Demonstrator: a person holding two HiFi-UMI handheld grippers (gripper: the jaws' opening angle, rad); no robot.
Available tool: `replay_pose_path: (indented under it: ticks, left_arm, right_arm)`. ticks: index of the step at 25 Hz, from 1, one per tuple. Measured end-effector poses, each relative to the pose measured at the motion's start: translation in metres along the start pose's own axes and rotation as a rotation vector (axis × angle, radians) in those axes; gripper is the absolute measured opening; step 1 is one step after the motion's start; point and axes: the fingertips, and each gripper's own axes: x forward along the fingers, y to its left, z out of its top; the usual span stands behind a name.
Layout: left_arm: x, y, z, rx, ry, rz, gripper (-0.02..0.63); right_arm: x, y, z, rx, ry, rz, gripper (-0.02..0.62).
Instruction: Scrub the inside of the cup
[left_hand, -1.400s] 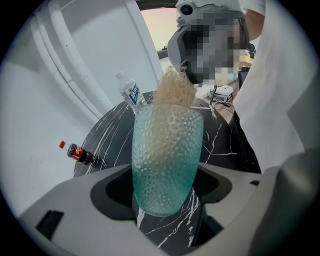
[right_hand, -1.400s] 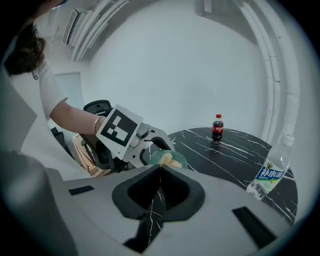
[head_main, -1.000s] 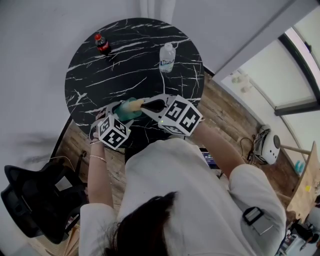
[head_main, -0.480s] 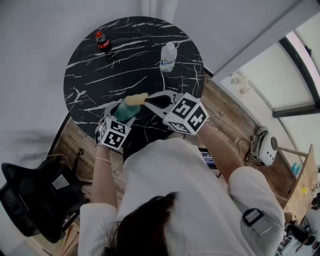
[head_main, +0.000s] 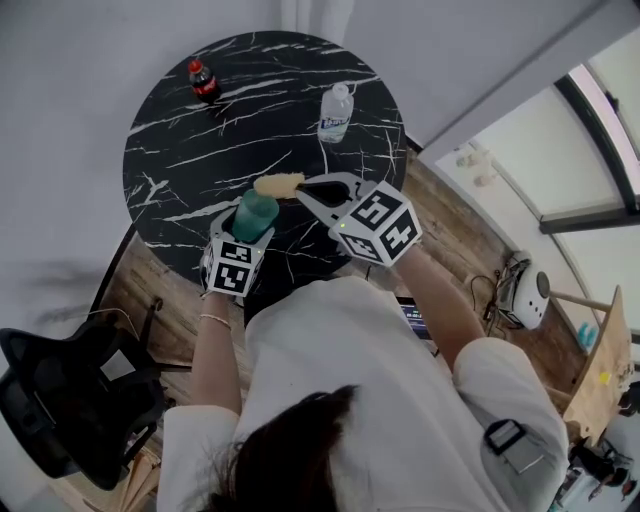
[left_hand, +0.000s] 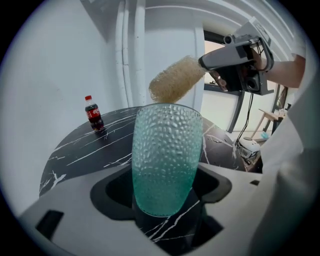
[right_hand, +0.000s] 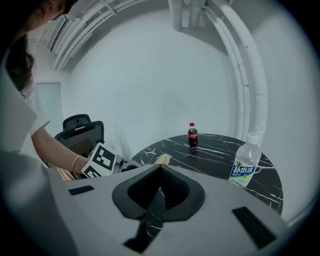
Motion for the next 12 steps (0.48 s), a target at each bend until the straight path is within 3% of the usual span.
replay_pose_path:
  ticks: [7, 12]
  left_arm:
    - [-0.001, 0.013, -0.003, -0.141, -0.035, 0.044, 0.342]
    - [0.001, 0.018, 0.002, -0.212, -0.075, 0.053, 0.342]
  right_arm:
    - [0.005, -0.023, -0.014, 0.024, 0.021, -0.099, 0.034]
    - [0.012, -0.044, -0.044, 0.019, 0.098, -0.181, 0.034]
